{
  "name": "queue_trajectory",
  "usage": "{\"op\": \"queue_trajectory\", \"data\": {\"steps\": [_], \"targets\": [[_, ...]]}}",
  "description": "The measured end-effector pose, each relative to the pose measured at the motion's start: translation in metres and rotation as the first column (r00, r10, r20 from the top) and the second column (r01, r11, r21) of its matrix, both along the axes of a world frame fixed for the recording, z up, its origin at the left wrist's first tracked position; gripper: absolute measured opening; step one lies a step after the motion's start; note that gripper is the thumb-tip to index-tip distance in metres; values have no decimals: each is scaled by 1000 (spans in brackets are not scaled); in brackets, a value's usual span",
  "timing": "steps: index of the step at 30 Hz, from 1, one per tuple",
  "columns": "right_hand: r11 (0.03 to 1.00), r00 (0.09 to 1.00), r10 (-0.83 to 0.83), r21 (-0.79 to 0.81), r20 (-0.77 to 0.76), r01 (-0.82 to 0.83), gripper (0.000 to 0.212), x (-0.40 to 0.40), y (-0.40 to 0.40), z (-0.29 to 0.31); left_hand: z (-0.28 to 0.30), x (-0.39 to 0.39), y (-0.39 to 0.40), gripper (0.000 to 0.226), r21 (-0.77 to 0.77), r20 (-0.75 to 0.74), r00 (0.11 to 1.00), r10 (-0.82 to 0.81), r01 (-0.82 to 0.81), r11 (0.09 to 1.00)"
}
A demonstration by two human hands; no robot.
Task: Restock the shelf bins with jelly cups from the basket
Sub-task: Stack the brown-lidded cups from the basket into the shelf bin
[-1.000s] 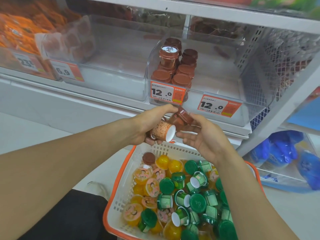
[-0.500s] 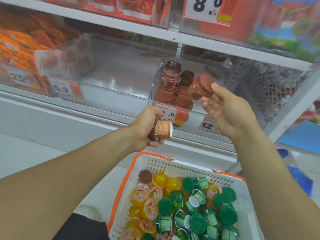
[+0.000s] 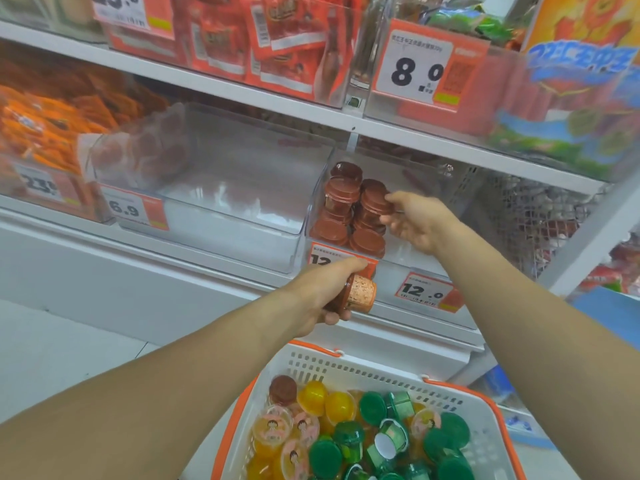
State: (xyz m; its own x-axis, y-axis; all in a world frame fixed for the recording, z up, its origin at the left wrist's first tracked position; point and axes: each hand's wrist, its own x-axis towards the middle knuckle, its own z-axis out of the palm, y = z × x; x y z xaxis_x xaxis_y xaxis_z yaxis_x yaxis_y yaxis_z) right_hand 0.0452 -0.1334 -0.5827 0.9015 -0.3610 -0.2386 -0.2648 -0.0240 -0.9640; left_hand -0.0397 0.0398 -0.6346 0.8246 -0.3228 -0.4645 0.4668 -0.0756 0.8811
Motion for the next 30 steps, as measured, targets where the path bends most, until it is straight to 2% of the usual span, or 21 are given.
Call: {"op": "queue_trajectory", "data": {"steps": [3, 5, 6, 8, 10, 12, 14, 16, 18, 20, 22, 24, 27, 29, 30], "targets": [[1000, 1000, -11, -2, 20, 11, 30, -5, -2, -1, 1, -1, -6, 38, 58, 11, 999, 42, -43, 997], [994, 997, -53, -91, 59, 58, 38, -14, -3, 1, 2, -2, -10, 41, 52, 1, 996, 84, -84, 995], [978, 991, -78, -184, 106, 97, 37, -22, -4, 3, 1, -2, -11, 43, 36, -8, 995, 104, -103, 994], [933, 970, -53, -334, 238, 133, 21, -47, -1, 8, 2, 0, -12, 50, -25, -28, 991, 134, -134, 991], [919, 952, 128, -395, 277, -9, 12, -78, 6, 13, 5, 1, -12, 58, -80, -41, 988, 149, -152, 985], [853, 916, 375, -439, 139, -283, 18, -106, 13, 14, 9, -1, -13, 56, -118, -47, 986, 158, -162, 980], [754, 860, 509, -472, -21, -458, 34, -120, 16, 8, 16, -8, -17, 54, -164, -42, 986, 161, -165, 973], [763, 864, 501, -453, -37, -462, 36, -124, 15, -1, 22, -15, -22, 58, -237, -35, 990, 138, -143, 961], [859, 905, 426, -320, 17, -399, 33, -122, 11, -6, 25, -20, -24, 50, -246, 6, 992, 124, -119, 962], [931, 938, 344, -149, 51, -333, 30, -121, 8, -4, 25, -20, -20, 35, -102, 173, 978, 117, -100, 990], [956, 955, 290, -58, 67, -287, 28, -118, 6, 0, 25, -17, -14, 29, 113, 397, 915, 73, -128, 985], [955, 952, 296, -16, 72, -296, 31, -115, 7, 5, 24, -14, -10, 31, 152, 491, 869, 63, -157, 976], [935, 938, 346, -86, 13, -344, 41, -109, 11, 11, 28, -12, -7, 34, 36, 411, 899, 152, -183, 982], [930, 939, 342, -132, -18, -342, 40, -104, 16, 12, 29, -8, -4, 37, -39, 341, 911, 230, -231, 972], [935, 941, 338, -106, -18, -338, 36, -100, 18, 12, 29, -6, -3, 37, -61, 322, 911, 258, -252, 966]]}}
